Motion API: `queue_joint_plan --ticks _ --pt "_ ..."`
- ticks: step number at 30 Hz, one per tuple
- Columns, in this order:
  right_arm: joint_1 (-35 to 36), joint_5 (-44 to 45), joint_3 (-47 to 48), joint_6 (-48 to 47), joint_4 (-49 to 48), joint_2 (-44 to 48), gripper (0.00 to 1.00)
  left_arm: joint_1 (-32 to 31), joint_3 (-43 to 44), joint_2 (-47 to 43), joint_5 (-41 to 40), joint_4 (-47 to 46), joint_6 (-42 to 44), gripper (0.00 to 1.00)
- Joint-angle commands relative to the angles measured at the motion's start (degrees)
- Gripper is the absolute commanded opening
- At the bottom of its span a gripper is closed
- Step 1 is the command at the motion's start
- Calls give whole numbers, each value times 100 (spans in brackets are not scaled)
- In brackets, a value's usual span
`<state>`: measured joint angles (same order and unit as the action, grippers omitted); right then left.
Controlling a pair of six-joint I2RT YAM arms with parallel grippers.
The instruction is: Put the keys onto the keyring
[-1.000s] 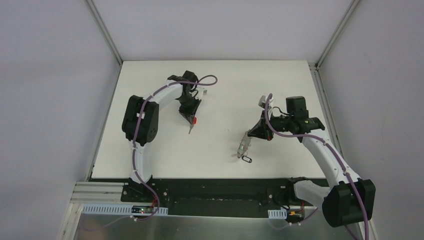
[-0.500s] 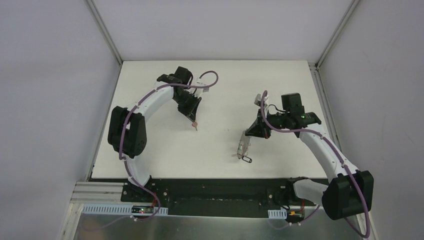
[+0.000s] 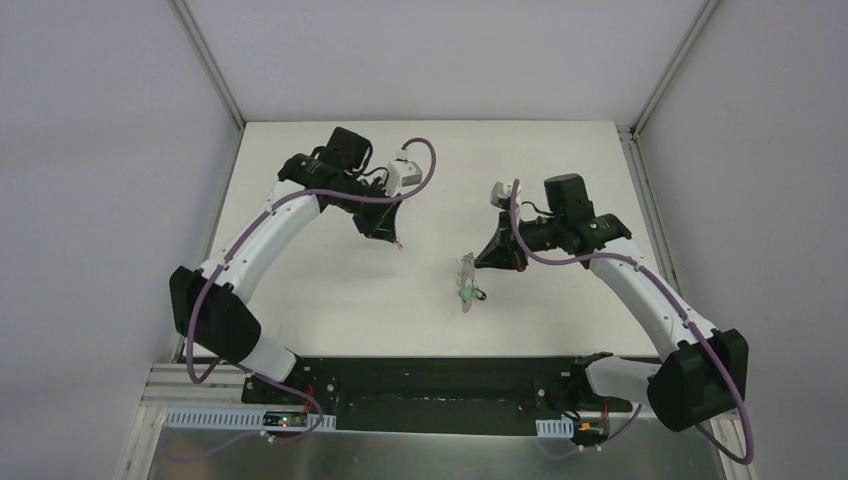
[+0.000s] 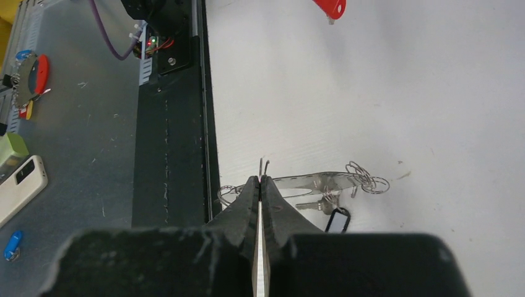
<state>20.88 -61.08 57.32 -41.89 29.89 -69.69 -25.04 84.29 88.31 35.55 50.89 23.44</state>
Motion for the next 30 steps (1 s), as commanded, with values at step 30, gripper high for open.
queue_joint_plan --ticks 30 --pt "836 -1450 -191 1280 -2444 63 0 -1768 -233 -1471 251 -941 753 0"
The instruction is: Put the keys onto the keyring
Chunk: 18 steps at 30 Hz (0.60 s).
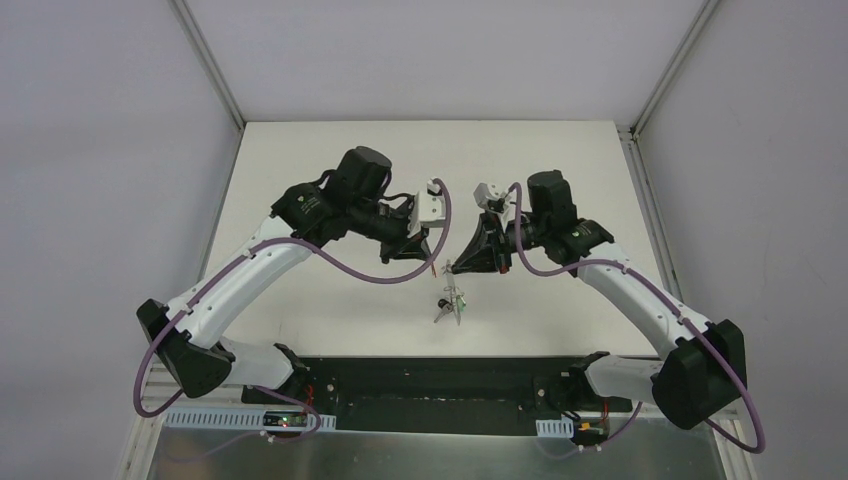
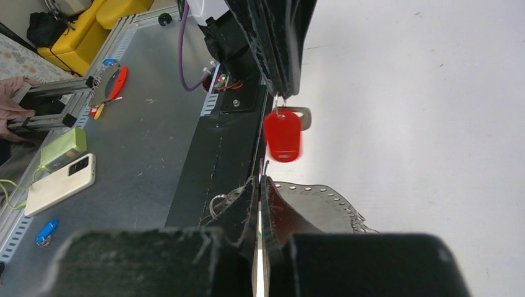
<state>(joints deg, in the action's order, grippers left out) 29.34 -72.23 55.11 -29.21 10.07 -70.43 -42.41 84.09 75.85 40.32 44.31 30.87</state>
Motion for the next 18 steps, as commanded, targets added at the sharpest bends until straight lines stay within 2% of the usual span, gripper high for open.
queue_joint_plan --ticks 1,8,15,16,18 --pt "-15 -335 49 13 -417 135 0 -28 -304 -281 -341 -364 -30 0" --pt "-85 -335 8 13 -419 90 0 -28 -576 -433 -777 -639 -152 0" --pt "-151 -335 -142 13 -912 151 0 -42 -527 -386 -443 -769 -680 0" --pt "-169 -377 -168 1294 -973 160 0 -54 -546 -383 -412 -820 -781 0" --pt "-196 -339 -216 1880 -1295 162 0 -99 -535 -343 -377 -906 -960 0"
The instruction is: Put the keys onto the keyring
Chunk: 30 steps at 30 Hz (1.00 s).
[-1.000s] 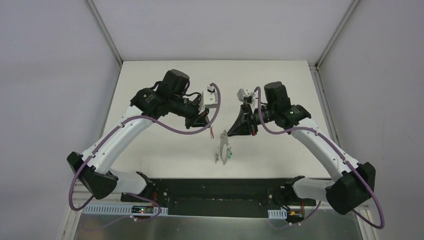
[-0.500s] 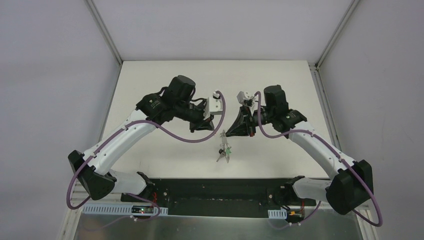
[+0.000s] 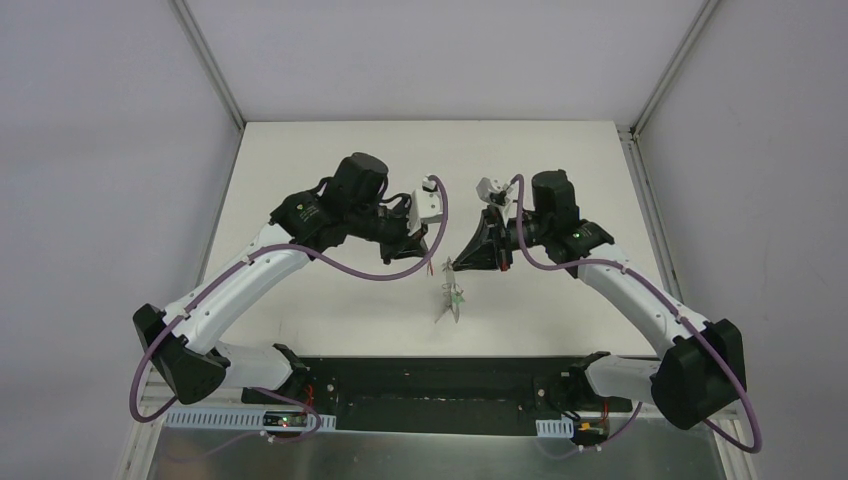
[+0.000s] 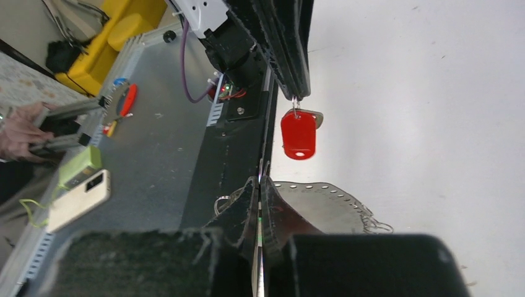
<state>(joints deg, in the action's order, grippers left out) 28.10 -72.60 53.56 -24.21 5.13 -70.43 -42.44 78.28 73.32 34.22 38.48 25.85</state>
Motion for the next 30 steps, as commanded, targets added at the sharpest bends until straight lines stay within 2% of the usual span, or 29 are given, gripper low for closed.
queue_joint_plan --ticks 1,10,22,30 --pt "-82 -292 -92 1481 -909 154 0 -122 53 -62 255 -339 -520 0" --pt "-135 -395 -287 2221 -1717 30 0 -366 222 162 -145 -398 -575 0" --pt "-150 -421 -384 2184 -1826 57 0 -377 30 35 -289 -507 -409 0" --pt "-153 -470 -389 2192 -1855 21 0 -385 346 225 -313 -468 -489 0"
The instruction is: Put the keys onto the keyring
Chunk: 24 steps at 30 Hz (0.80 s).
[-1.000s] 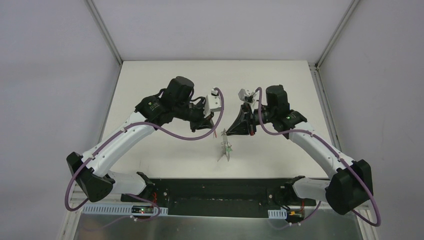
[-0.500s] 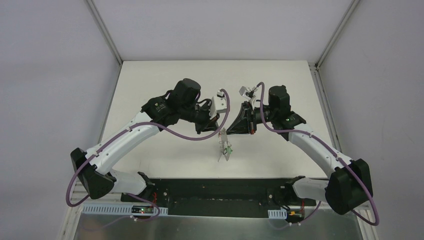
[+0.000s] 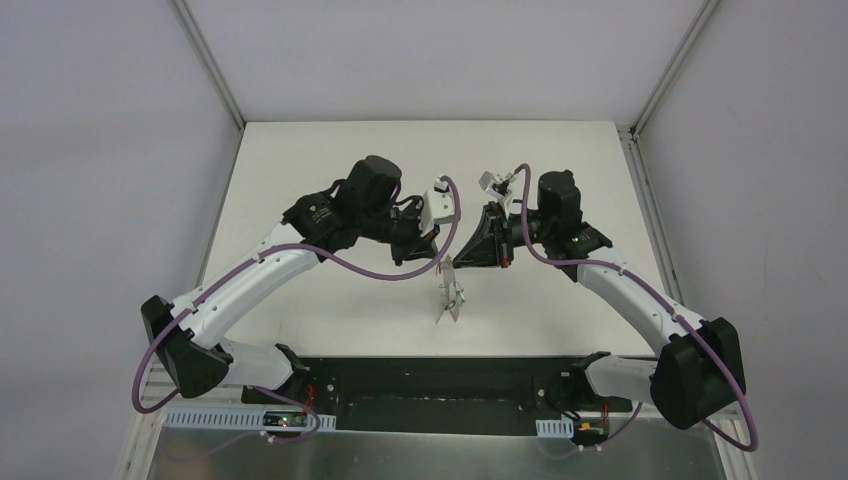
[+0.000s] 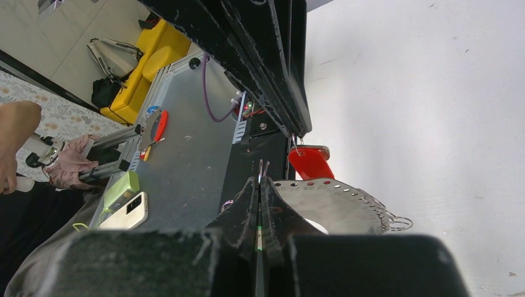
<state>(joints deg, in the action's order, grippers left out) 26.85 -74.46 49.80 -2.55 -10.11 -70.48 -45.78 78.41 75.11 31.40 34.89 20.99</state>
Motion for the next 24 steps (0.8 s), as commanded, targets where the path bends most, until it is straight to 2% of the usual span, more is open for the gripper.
queue_joint_plan --ticks 1,24 --pt "-27 -293 -22 34 -346 25 0 -58 381 80 -35 -94 -3 0" --pt "-6 -474 -110 432 -772 -105 0 -226 579 339 108 50 383 0"
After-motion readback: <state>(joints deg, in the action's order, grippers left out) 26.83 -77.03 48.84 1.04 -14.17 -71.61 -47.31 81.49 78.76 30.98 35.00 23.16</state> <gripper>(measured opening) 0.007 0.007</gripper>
